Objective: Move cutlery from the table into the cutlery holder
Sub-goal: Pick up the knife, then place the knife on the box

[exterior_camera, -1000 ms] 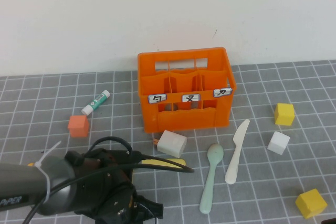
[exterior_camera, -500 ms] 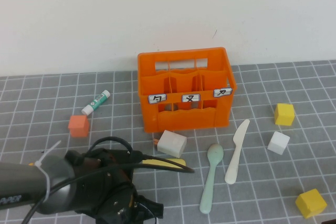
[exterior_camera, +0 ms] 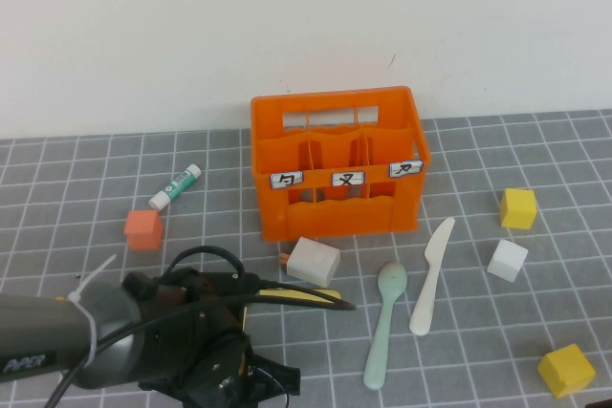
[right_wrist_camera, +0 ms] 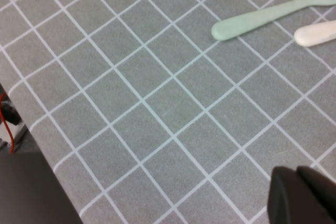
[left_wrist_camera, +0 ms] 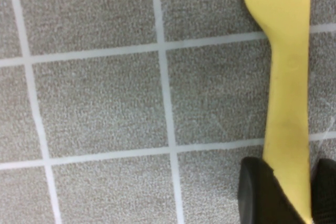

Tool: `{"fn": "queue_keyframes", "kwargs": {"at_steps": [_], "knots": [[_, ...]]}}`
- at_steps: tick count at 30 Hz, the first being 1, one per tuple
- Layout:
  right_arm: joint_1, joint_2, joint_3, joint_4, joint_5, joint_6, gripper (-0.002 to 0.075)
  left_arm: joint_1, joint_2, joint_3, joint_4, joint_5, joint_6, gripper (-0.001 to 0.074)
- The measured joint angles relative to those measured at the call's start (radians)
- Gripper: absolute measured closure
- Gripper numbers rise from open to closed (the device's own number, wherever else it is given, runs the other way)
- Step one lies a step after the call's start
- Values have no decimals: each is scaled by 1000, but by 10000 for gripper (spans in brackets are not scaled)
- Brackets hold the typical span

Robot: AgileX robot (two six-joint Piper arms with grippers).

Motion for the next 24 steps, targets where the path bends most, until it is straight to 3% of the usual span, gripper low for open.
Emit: {"fn": "queue_keyframes", "kwargs": {"at_steps": [12, 24], "knots": [[0, 0, 0, 0, 0, 0, 729, 0, -37, 7, 11, 36, 0, 562], [0, 0, 0, 17, -10, -6, 729, 0, -336, 15, 88, 124, -9, 562]]}}
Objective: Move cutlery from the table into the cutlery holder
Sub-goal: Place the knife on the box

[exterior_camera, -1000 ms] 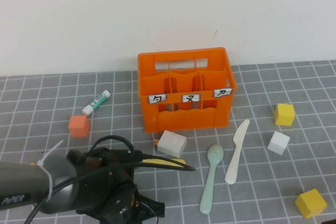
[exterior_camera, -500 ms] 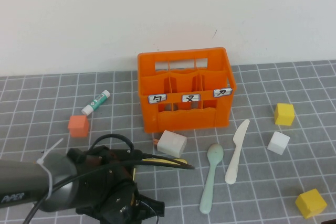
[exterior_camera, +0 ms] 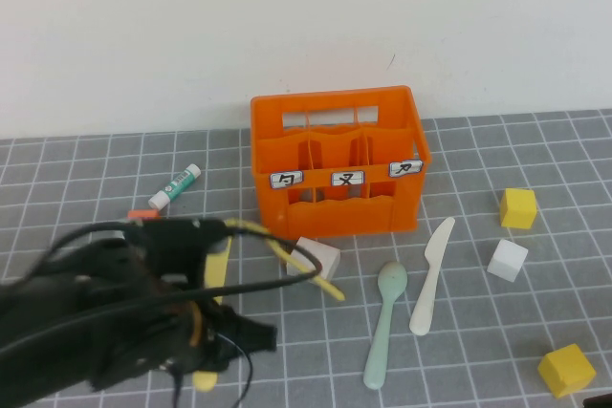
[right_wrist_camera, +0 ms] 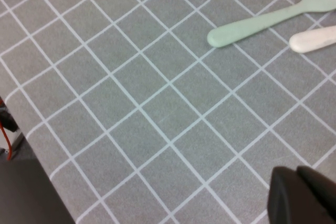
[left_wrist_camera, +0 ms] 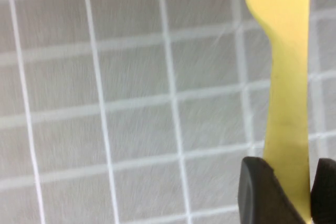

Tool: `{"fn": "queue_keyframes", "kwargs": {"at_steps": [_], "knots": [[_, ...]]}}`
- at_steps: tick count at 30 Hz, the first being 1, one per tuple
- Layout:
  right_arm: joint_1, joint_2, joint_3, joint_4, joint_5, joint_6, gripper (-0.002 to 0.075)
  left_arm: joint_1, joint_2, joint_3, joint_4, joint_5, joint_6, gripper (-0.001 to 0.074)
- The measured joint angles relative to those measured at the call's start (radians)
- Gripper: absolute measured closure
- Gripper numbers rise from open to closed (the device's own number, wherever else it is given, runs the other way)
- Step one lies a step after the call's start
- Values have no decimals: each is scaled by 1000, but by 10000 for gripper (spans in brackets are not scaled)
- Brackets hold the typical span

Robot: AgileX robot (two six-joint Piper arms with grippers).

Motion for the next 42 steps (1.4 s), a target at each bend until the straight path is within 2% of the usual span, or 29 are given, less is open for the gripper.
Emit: {"fn": "queue_keyframes", "kwargs": {"at_steps": [6, 18, 22, 25, 34, 38, 42], "knots": [[0, 0, 0, 0, -6, -2, 729, 0, -142, 1, 116, -108, -2, 563], [0, 0, 0, 0, -8, -3, 729, 0, -189, 2, 343, -606, -20, 563], [0, 0, 0, 0, -8, -3, 729, 40, -148, 8, 413, -833, 49, 563], [0, 0, 0, 0, -8, -3, 729, 89, -107, 10, 394, -969, 108, 563], [0, 0, 0, 0, -8, -3, 729, 223, 63, 10, 172, -1376, 156, 563], [0, 0, 0, 0, -8, -6, 729, 241, 170, 10, 124, -1598, 186, 563], [0, 0, 0, 0, -8, -8, 729, 241, 268, -8, 91, -1685, 197, 563]]}}
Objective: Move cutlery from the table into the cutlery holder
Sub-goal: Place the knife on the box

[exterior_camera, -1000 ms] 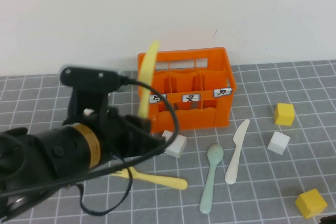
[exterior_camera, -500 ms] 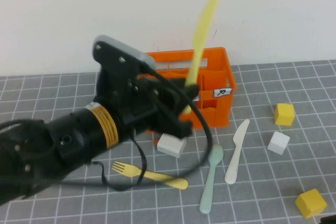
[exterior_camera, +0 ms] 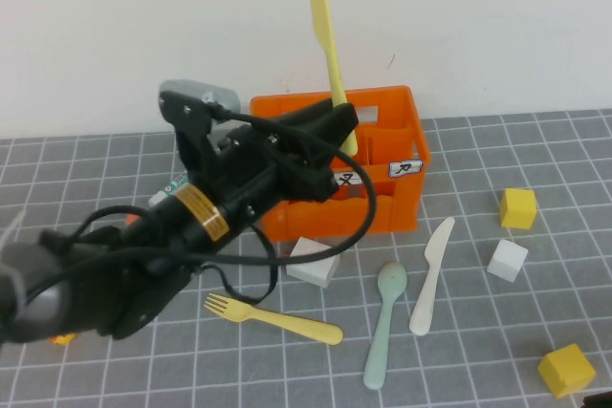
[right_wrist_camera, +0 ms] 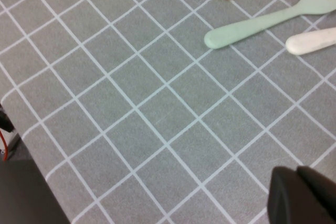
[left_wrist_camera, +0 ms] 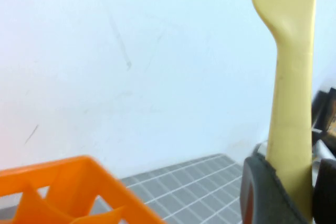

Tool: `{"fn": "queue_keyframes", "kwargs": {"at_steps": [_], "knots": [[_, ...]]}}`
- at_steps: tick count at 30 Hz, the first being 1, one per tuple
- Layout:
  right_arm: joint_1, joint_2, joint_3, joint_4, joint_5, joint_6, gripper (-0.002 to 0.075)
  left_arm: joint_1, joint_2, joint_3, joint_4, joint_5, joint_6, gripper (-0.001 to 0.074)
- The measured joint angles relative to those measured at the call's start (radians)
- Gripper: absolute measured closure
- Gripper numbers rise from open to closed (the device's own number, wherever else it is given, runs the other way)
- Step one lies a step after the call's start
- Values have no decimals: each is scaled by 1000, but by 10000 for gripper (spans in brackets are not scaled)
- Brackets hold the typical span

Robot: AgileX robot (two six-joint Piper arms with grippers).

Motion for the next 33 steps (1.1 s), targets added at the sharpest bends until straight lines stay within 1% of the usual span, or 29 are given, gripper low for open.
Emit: {"fn": "queue_keyframes", "kwargs": {"at_steps": [23, 28, 33], "knots": [[0, 0, 0, 0, -25, -20, 729, 0, 339, -379, -3, -5, 43, 563], [0, 0, 0, 0, -25, -32, 729, 0, 385, -420, 8, 2, 47, 563], [0, 0, 0, 0, -25, -37, 729, 0, 411, -426, 11, 14, 75, 563]]}}
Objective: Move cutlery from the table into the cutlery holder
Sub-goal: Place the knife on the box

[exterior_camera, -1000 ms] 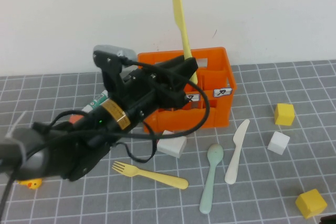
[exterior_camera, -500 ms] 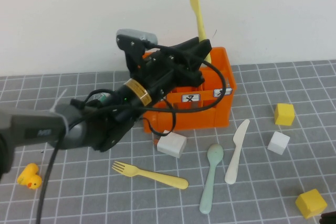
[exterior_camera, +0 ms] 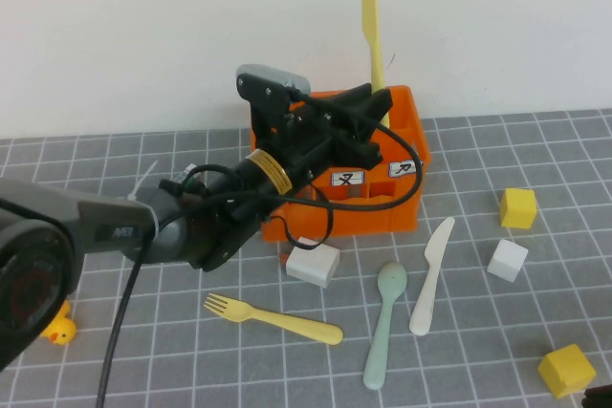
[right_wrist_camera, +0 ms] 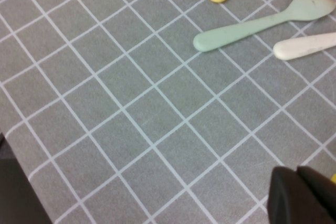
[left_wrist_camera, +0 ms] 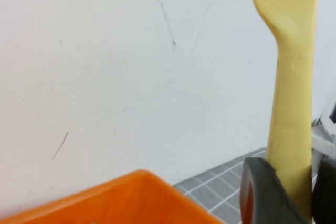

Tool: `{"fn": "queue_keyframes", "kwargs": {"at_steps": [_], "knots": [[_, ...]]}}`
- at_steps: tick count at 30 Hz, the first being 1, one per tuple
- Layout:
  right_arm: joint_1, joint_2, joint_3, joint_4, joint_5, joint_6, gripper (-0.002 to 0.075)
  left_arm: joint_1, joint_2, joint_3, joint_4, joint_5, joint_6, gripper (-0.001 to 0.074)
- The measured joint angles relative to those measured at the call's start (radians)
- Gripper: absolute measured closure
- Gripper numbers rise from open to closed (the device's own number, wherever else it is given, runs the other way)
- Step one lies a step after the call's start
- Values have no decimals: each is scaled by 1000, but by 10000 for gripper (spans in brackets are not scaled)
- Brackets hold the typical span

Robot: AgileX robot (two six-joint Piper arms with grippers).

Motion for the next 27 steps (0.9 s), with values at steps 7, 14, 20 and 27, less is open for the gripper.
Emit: {"fn": "queue_keyframes", "kwargs": {"at_steps": [7, 14, 20, 27], "knots": [[0, 0, 0, 0, 0, -1, 729, -6, 42, -25, 5, 29, 29, 563], [0, 0, 0, 0, 0, -1, 729, -60, 66, -48, 9, 81, 127, 491], [0, 0, 0, 0, 0, -1, 729, -72, 66, -54, 9, 94, 143, 368], [0, 0, 0, 0, 0, -1, 729, -72, 15, -54, -61, 203, 101, 394]]}}
